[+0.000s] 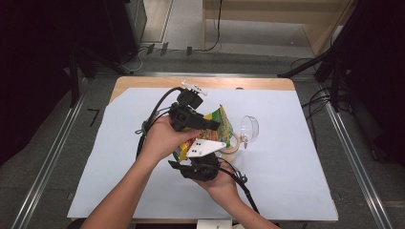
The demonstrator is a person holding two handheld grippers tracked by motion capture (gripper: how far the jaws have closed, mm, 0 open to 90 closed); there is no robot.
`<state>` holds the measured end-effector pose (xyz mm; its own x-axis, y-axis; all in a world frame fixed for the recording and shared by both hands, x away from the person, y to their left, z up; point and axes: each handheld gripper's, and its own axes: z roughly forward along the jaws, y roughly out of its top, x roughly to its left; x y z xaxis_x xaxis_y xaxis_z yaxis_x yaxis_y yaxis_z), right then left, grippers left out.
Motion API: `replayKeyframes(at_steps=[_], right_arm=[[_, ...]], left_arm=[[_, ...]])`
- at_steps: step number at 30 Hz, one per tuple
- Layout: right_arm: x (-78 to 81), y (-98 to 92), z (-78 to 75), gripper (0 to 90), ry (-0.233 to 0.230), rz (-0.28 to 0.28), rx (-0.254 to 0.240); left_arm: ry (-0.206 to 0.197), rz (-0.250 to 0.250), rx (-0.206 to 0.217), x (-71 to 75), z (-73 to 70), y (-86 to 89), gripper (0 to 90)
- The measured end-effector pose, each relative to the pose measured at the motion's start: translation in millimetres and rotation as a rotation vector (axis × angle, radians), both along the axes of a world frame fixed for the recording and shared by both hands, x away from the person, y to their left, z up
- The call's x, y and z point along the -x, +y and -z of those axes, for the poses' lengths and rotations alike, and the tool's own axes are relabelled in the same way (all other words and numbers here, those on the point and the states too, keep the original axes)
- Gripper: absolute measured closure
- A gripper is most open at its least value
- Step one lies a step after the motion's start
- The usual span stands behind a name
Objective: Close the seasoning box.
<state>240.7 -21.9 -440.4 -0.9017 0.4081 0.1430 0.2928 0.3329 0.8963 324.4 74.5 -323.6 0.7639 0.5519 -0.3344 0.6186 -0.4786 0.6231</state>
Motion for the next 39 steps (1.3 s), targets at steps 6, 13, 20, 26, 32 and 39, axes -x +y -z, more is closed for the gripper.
replayKeyframes(at_steps=[6,13,20,26,32,39], right_arm=[[-6.1,1.0,-6.6,68.8,0.004,0.005,-0.013],[-4.7,3.5,-2.5,70.4,0.011,-0.015,0.018],[-3.0,2.7,-1.8,70.8,0.008,-0.016,0.027],[-1.9,2.3,-2.8,70.7,-0.002,-0.016,0.028],[-0.2,3.4,-3.9,70.7,0.003,-0.020,0.014],[1.7,1.1,-2.5,70.8,-0.006,-0.015,0.008]], left_arm=[[0.024,-0.007,0.025,-7.2,-3.7,3.7,76.5],[0.017,-0.002,0.011,-5.0,2.8,5.7,76.0],[0.017,-0.011,0.026,-3.7,4.5,6.6,75.7],[-0.011,-0.016,0.026,1.2,2.6,7.0,74.7],[-0.006,-0.024,0.026,2.3,1.6,7.5,75.1],[-0.020,-0.016,0.026,5.9,1.2,4.1,74.0]])
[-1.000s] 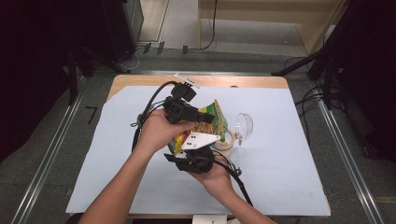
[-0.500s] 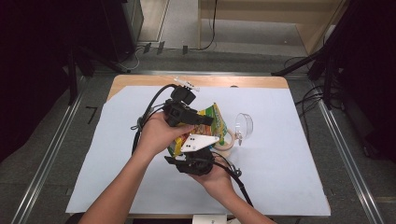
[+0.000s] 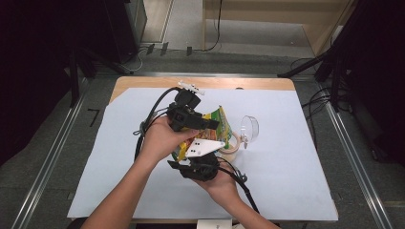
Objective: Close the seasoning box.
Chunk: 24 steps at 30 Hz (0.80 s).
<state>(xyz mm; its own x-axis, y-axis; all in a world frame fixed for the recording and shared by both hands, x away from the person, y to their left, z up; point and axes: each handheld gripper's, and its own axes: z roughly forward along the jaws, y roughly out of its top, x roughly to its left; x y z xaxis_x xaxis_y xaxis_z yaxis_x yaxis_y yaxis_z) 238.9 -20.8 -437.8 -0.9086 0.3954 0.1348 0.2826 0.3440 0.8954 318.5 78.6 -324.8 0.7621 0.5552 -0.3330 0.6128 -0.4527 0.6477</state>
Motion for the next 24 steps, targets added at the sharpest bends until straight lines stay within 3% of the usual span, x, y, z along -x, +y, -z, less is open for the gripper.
replayKeyframes(at_steps=[24], right_arm=[[0.1,-2.9,-1.5,71.1,0.014,0.007,0.008]], left_arm=[[-0.007,0.003,0.018,-2.2,1.2,-0.8,74.2]])
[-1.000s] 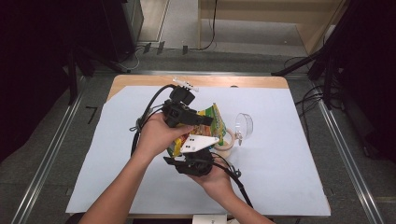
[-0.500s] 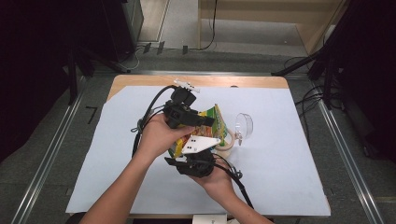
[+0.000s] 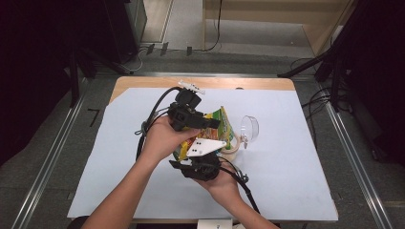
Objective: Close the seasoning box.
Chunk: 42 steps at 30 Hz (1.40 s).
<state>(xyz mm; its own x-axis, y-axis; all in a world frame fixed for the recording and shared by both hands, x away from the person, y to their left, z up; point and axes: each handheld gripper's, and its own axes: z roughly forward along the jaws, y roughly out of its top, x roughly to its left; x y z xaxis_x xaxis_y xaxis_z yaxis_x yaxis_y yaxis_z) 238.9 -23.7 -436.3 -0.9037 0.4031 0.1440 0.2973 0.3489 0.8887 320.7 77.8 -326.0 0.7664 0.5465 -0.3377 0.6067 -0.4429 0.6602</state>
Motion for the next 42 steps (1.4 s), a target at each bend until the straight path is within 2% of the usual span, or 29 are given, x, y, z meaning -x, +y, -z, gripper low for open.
replayKeyframes(at_steps=[8,42], right_arm=[[-0.6,-1.1,1.8,71.1,-0.002,0.003,0.006],[-0.9,-1.3,-0.2,71.1,0.001,0.012,-0.001]], left_arm=[[0.009,0.002,0.003,-2.0,2.4,-0.2,74.2],[0.002,0.002,0.016,-1.9,0.1,-0.7,74.0]])
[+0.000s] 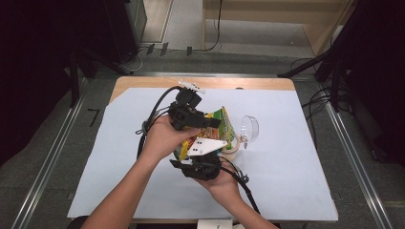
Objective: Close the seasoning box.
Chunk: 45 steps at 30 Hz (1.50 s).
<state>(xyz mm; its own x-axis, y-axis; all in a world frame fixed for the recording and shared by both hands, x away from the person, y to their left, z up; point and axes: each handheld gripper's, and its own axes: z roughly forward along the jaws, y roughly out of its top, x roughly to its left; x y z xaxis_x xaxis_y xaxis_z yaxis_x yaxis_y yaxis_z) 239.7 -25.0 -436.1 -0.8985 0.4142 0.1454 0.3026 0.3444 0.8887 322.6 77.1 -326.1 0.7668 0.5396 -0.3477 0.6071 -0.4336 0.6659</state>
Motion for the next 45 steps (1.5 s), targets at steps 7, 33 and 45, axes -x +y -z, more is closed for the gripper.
replayKeyframes(at_steps=[7,33,45], right_arm=[[0.2,0.2,-0.5,71.1,0.000,0.004,0.001],[-3.2,0.1,-2.9,71.0,0.020,0.007,0.000],[-3.9,-0.1,-2.4,70.9,0.027,0.012,0.000]], left_arm=[[0.004,0.001,0.003,-0.2,-0.1,0.2,74.0],[0.034,-0.004,0.001,-8.2,-0.4,-1.0,74.1],[0.029,-0.003,0.005,-7.5,-0.9,-1.3,74.3]])
